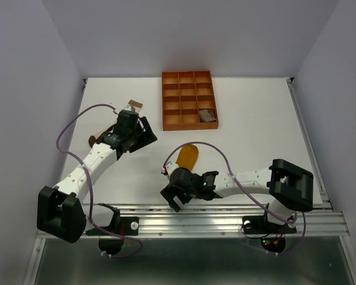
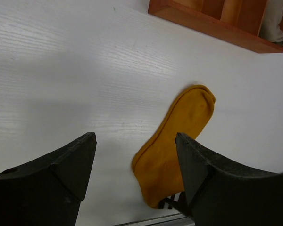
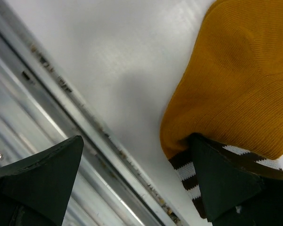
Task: Roll the socks
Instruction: Move the sock to the center of the board.
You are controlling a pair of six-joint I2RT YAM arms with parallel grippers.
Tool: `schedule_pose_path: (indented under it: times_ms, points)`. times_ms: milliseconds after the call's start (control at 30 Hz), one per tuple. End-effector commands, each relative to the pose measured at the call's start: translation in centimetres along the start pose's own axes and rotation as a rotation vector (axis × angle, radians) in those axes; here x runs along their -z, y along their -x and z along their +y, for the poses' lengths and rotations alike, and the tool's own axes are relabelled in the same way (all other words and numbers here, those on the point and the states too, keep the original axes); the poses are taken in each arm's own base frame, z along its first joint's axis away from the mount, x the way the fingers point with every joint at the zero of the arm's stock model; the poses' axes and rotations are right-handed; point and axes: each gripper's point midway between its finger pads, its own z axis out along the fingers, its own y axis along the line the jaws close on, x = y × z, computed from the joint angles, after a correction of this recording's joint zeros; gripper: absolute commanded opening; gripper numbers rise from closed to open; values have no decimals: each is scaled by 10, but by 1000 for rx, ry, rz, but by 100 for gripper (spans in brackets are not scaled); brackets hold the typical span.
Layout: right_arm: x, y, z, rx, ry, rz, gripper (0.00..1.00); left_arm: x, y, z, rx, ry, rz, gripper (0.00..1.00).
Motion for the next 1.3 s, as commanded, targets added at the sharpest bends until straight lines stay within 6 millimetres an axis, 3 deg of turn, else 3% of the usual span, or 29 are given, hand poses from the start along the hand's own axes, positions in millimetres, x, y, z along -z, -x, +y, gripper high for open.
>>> schedule_pose_path:
  times_ms: [0,67,100,200,367,467,567,700,867,1033,1267]
  points:
    - [14,-52,33,31,227,181,100,-7,-10,-5,-6,-23,25,79]
    - [20,-58,16,-12,140,177,100,-11,-18,-8,-15,-25,48,79]
    - [24,-53,4,-33,68,139,100,-13,-20,-13,-20,-40,50,79]
    - [33,-64,-14,-110,-33,155,100,-23,-39,-35,-62,-84,98,79]
    - [45,-58,-30,-248,-100,131,100,-47,-83,-60,-127,-98,237,78]
    - [55,-39,-33,-258,-121,59,100,-57,-113,-75,-171,-112,301,77]
    - [73,-14,-42,-309,-160,-29,100,-67,-127,-82,-179,-116,332,76]
    - [85,-7,-68,-402,-221,-71,100,-73,-138,-92,-173,-131,365,75]
    - [94,-4,-88,-437,-238,-103,100,-83,-148,-80,-173,-73,380,75]
    - [98,5,-99,-402,-254,-126,100,-105,-141,-44,-196,126,341,75]
    - [86,12,-99,-316,-238,-109,100,-123,-103,-14,-207,189,272,73]
